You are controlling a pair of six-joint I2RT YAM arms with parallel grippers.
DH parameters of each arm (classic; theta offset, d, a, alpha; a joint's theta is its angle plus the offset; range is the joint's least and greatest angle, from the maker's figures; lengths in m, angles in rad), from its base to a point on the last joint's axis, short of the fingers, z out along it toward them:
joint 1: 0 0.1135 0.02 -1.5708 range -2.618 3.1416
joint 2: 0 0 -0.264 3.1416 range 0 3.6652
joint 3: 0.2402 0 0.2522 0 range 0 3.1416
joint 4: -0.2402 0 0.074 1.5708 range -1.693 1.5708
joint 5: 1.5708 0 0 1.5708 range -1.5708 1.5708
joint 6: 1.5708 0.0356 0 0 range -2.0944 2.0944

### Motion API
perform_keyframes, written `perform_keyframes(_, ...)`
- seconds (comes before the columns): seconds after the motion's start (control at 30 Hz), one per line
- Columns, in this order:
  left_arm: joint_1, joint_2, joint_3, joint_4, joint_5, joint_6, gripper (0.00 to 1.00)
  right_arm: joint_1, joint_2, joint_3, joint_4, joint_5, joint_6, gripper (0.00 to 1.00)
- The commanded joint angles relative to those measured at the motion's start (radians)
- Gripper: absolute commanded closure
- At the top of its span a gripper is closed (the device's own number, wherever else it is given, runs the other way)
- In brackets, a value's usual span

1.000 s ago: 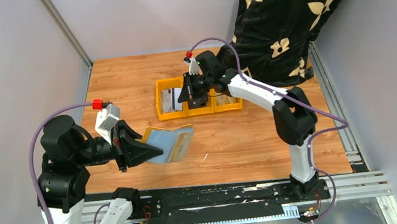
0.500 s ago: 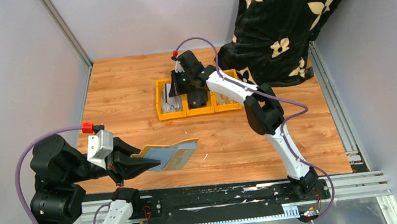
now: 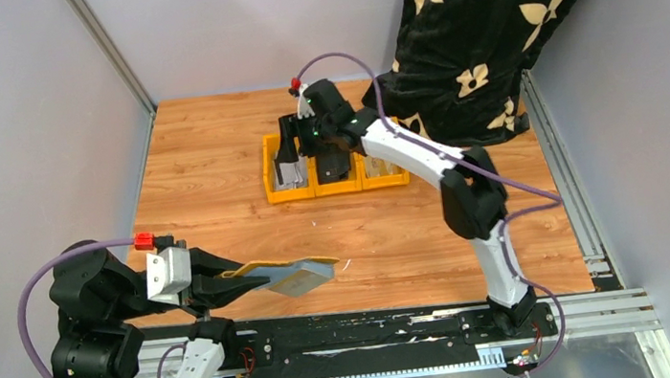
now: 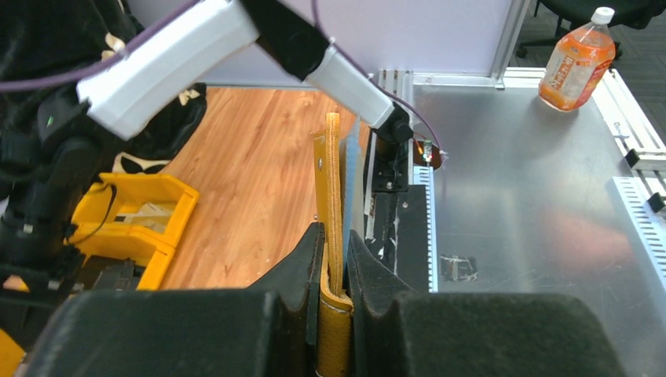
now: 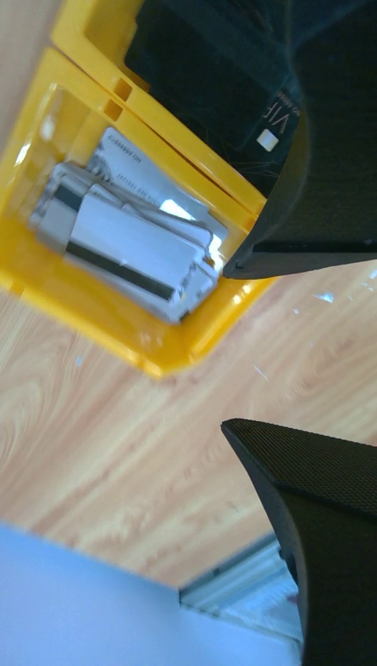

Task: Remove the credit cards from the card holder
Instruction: Place the credit card in the storage box, then remove the credit card from the card holder.

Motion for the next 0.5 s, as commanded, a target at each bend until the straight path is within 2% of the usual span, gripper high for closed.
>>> perform_keyframes(0.0, 0.000, -0.020, -0.007, 0.020, 0.001, 0.071, 1.00, 0.001, -0.307, -0.146, 0.134, -0.108, -0.064, 0.29)
perform_keyframes(0.17, 0.000, -0.019, -0.023, 0.019, 0.010, 0.074, 1.00, -0.023, -0.614, -0.387, 0.317, -0.323, -0.034, 0.20)
perform_keyframes(0.33, 0.000, -0.026, -0.055, 0.019, 0.004, 0.083, 1.00, -0.020, -0.838, -0.578, 0.567, -0.574, 0.066, 0.16)
perform_keyframes(0.47, 0.000, -0.028, -0.070, 0.019, 0.004, 0.085, 1.00, 0.041, -0.942, -0.642, 0.608, -0.697, 0.065, 0.15)
